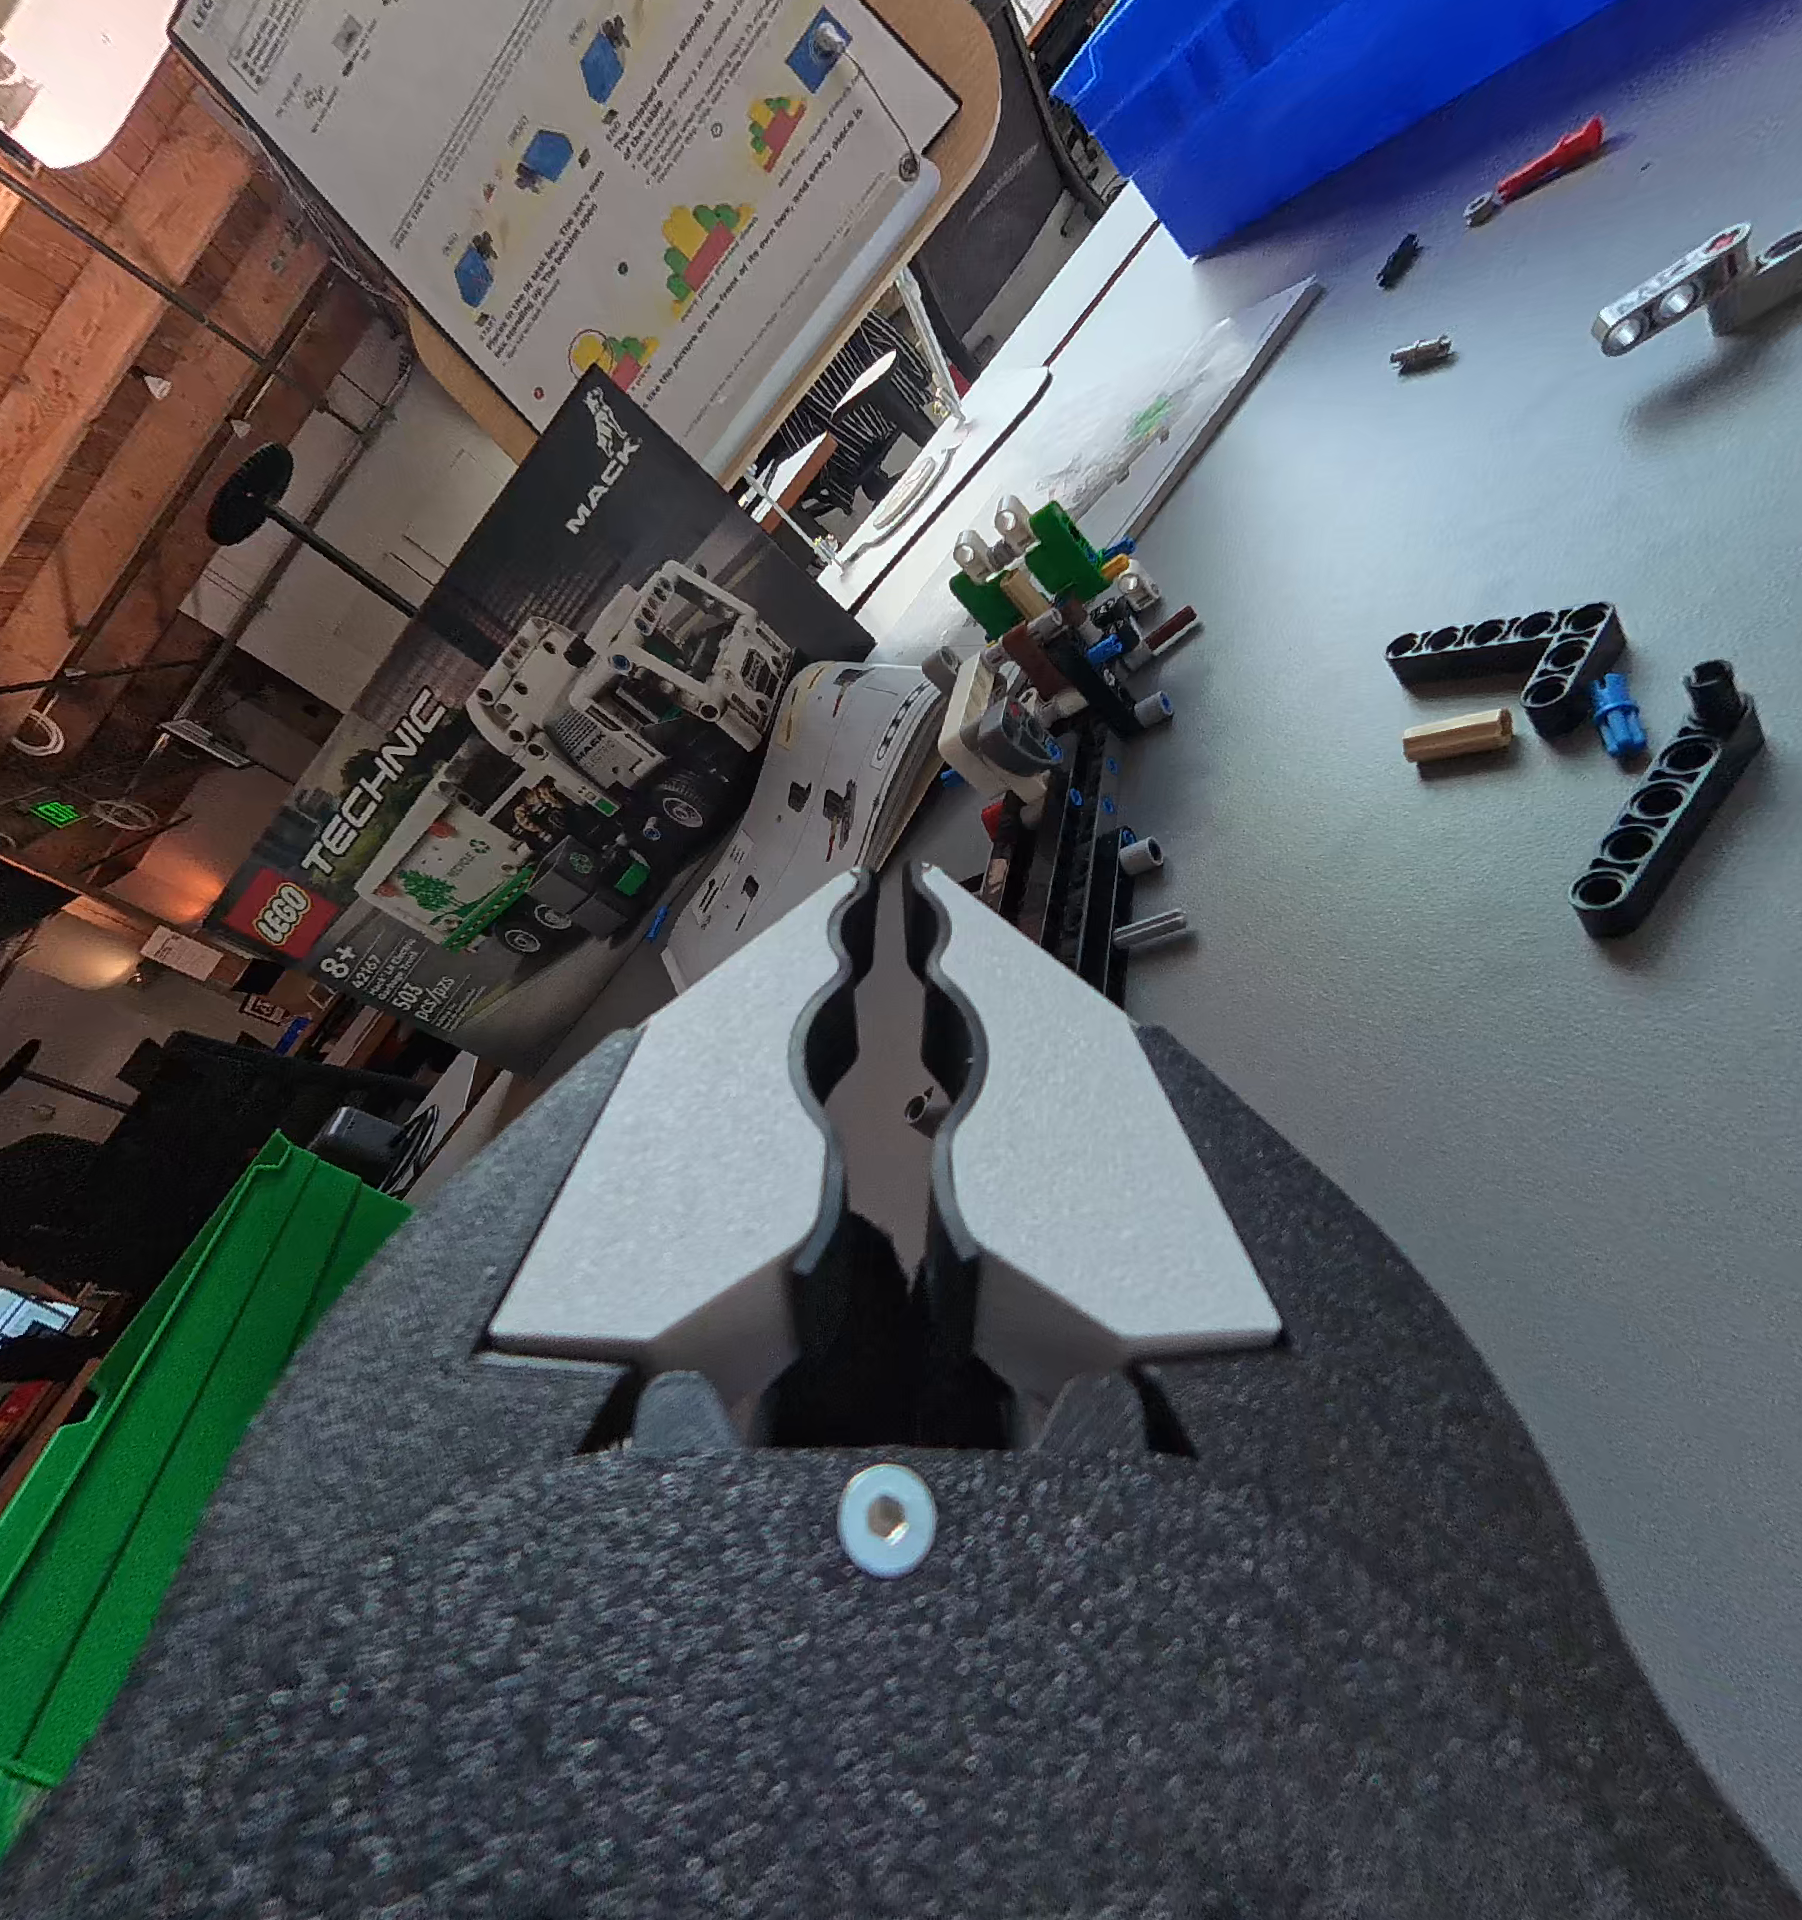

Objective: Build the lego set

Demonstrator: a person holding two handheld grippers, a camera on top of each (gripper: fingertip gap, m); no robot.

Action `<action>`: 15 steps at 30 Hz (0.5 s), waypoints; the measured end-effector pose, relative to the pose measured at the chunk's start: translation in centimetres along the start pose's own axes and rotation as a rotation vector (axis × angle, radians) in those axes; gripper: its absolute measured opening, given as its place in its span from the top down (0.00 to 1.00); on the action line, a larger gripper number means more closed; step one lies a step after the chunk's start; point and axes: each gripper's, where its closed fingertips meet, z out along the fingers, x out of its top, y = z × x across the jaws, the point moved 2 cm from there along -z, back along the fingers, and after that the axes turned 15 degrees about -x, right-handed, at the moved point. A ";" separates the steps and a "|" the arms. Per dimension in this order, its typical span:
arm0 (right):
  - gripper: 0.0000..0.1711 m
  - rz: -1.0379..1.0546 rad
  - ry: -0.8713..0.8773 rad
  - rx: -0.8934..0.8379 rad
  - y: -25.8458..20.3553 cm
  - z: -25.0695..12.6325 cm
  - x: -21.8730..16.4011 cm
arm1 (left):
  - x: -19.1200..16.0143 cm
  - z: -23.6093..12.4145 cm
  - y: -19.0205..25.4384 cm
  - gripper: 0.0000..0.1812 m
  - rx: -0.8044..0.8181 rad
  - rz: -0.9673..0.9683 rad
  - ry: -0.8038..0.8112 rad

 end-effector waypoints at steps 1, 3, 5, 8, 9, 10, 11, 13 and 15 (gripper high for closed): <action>0.91 0.009 -0.001 -0.008 0.0 0.0 -0.1 | 0.0 0.0 0.0 0.98 -0.001 0.001 0.001; 0.92 0.028 0.001 -0.020 0.0 0.0 -0.1 | 0.0 0.0 0.1 0.98 -0.001 0.005 0.003; 0.95 0.048 -0.005 -0.027 0.2 0.1 0.0 | 0.1 -0.1 0.1 0.98 0.001 0.007 0.004; 1.00 0.042 0.000 -0.039 0.2 0.1 -0.1 | 0.1 -0.1 0.0 0.98 0.004 0.008 0.005; 1.00 0.035 0.002 -0.042 0.2 0.1 -0.1 | 0.1 -0.1 0.0 0.98 0.003 0.008 0.004; 1.00 0.031 0.005 -0.035 0.1 0.0 -0.1 | 0.1 -0.1 0.1 0.98 0.003 0.009 0.003; 1.00 0.023 0.011 -0.029 -0.1 -0.2 -0.2 | 0.1 0.0 0.1 0.98 0.003 0.009 0.002; 0.97 0.004 0.015 -0.027 -0.2 -0.4 -0.4 | 0.0 0.0 0.1 0.98 0.003 0.009 0.000; 0.95 -0.028 0.028 -0.024 -0.3 -0.8 -0.6 | 0.0 0.0 0.1 0.98 0.004 0.011 -0.002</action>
